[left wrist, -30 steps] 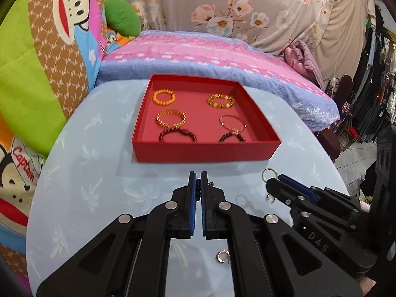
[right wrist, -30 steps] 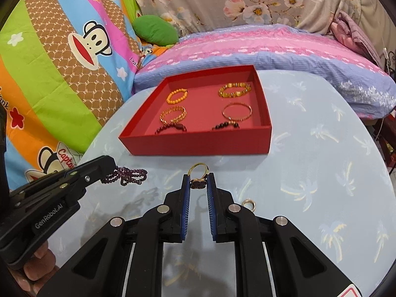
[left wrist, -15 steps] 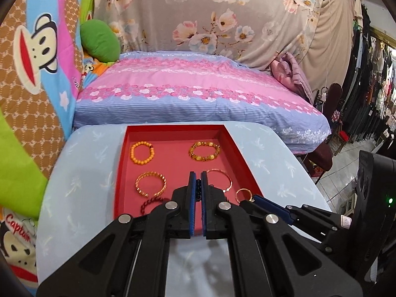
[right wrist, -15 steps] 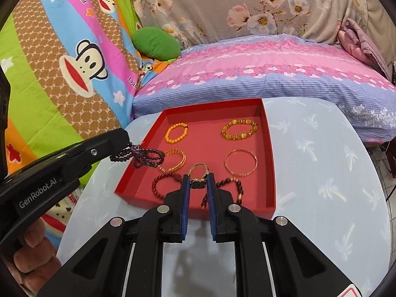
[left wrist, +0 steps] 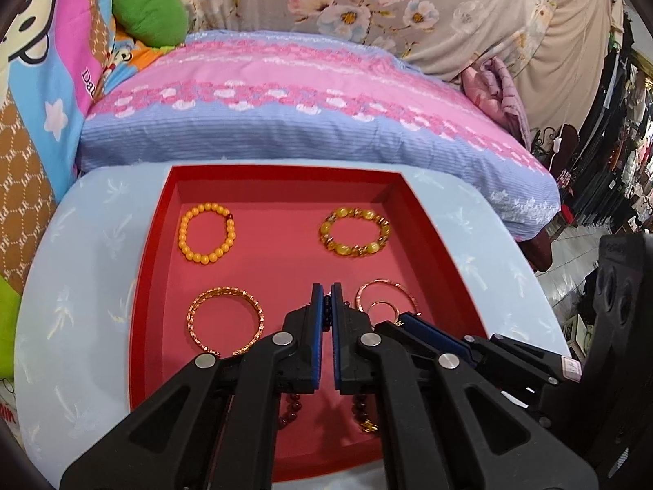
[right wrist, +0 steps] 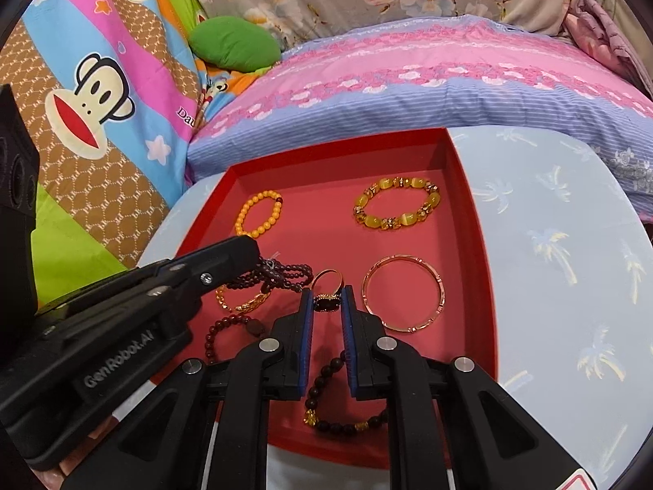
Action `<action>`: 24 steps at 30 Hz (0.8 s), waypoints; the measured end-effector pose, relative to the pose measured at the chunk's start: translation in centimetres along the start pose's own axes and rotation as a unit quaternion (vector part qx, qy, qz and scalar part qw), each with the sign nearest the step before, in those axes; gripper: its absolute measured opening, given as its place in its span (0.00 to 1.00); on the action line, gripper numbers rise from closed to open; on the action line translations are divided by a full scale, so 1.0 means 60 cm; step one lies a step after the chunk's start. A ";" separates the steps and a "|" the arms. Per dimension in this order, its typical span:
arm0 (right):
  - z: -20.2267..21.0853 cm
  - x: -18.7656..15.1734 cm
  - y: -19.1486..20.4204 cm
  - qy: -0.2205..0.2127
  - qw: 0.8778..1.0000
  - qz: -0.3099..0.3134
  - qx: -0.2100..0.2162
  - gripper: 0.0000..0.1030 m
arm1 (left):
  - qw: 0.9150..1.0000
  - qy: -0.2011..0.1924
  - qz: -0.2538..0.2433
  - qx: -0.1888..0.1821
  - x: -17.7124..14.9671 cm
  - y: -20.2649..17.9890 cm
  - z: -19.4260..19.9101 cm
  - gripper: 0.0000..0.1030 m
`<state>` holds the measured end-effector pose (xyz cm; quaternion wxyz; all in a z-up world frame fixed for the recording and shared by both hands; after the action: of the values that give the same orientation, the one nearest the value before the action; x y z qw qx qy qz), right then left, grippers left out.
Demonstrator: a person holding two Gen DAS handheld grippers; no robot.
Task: Organize jewelry
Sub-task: 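Carry the strands and ring into the red tray and open both tools, then withdraw both open tools from the tray toward the gold hoop earrings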
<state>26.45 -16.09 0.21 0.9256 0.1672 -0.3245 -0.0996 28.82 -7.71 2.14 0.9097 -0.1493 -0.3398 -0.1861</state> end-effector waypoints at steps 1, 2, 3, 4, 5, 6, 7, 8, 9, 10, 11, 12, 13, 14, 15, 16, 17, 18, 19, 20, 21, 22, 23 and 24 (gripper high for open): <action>-0.005 0.000 0.000 0.001 1.000 0.002 -0.002 0.13 | 1.000 0.004 0.001 0.001 -0.003 0.004 -0.006 0.03; -0.009 -0.001 0.000 0.002 1.000 0.004 -0.004 0.13 | 1.000 0.006 0.001 0.001 -0.006 0.007 -0.012 0.03; -0.014 -0.001 0.000 0.003 1.000 0.007 -0.007 0.13 | 1.000 0.010 0.002 0.002 -0.010 0.009 -0.016 0.03; -0.018 -0.002 0.001 0.004 1.000 0.009 -0.011 0.13 | 1.000 0.011 0.004 0.003 -0.011 0.012 -0.019 0.04; -0.021 -0.003 0.001 0.005 1.000 0.011 -0.013 0.13 | 1.000 0.010 0.006 0.005 -0.013 0.015 -0.020 0.04; -0.025 -0.005 0.001 0.007 1.000 0.012 -0.015 0.13 | 1.000 0.008 0.008 0.009 -0.014 0.018 -0.020 0.04; -0.027 -0.006 0.000 0.007 1.000 0.012 -0.018 0.14 | 1.000 0.006 0.010 0.013 -0.013 0.020 -0.018 0.04; -0.028 -0.006 0.001 0.006 1.000 0.012 -0.021 0.16 | 1.000 0.005 0.011 0.013 -0.013 0.021 -0.017 0.05; -0.029 -0.008 0.000 0.005 1.000 0.013 -0.026 0.22 | 1.000 0.005 0.012 0.013 -0.013 0.023 -0.016 0.09; -0.028 -0.009 -0.001 0.002 0.999 0.014 -0.029 0.29 | 1.000 0.005 0.013 0.016 -0.013 0.025 -0.015 0.12; -0.026 -0.010 -0.001 -0.001 0.999 0.015 -0.031 0.31 | 1.000 0.003 0.013 0.021 -0.014 0.026 -0.012 0.16; -0.023 -0.011 -0.001 -0.006 0.999 0.015 -0.033 0.34 | 1.000 0.003 0.012 0.024 -0.014 0.029 -0.011 0.20; -0.022 -0.011 -0.001 -0.007 0.999 0.015 -0.034 0.34 | 1.000 0.001 0.011 0.028 -0.015 0.030 -0.008 0.22; -0.019 -0.012 -0.002 -0.008 0.999 0.016 -0.034 0.34 | 0.999 0.000 0.010 0.030 -0.017 0.031 -0.005 0.22; -0.017 -0.014 -0.001 -0.009 0.999 0.017 -0.035 0.34 | 0.999 -0.001 0.009 0.034 -0.019 0.031 -0.001 0.22; -0.013 -0.016 -0.002 -0.010 0.999 0.019 -0.035 0.34 | 0.999 -0.001 0.009 0.038 -0.020 0.033 0.002 0.22; -0.010 -0.017 -0.002 -0.011 0.999 0.020 -0.035 0.34 | 0.999 -0.002 0.009 0.041 -0.021 0.034 0.005 0.23; -0.004 -0.019 -0.001 -0.013 0.999 0.022 -0.036 0.34 | 0.999 -0.004 0.009 0.043 -0.023 0.034 0.009 0.23; 0.002 -0.021 -0.001 -0.016 0.999 0.023 -0.037 0.34 | 0.999 -0.006 0.008 0.045 -0.025 0.034 0.016 0.24; 0.007 -0.023 -0.001 -0.019 0.999 0.024 -0.037 0.34 | 0.999 -0.008 0.007 0.047 -0.026 0.033 0.020 0.24; 0.013 -0.025 0.000 -0.021 0.999 0.024 -0.036 0.34 | 0.999 -0.010 0.006 0.049 -0.028 0.032 0.025 0.24; 0.019 -0.027 0.000 -0.023 0.999 0.023 -0.034 0.34 | 0.999 -0.013 0.005 0.050 -0.030 0.031 0.032 0.24; 0.024 -0.028 0.001 -0.024 0.999 0.023 -0.034 0.34 | 0.999 -0.015 0.006 0.050 -0.032 0.030 0.038 0.24; 0.028 -0.030 0.002 -0.024 0.999 0.023 -0.033 0.34 | 0.999 -0.016 0.007 0.050 -0.033 0.029 0.042 0.25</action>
<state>23.99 -15.87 0.47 0.9246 0.1266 -0.3471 -0.0926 26.79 -4.70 2.38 0.9119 -0.1091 -0.3618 -0.1603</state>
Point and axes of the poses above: each gripper's, at about its wrist camera, not at the fingertips, and z roughly against the way its jaws point, y to its left, x to its top, the point moved 5 cm from there along -z, roughly the way its jaws point, and after that the axes turned 8 degrees about -z, right-handed, at the moved point
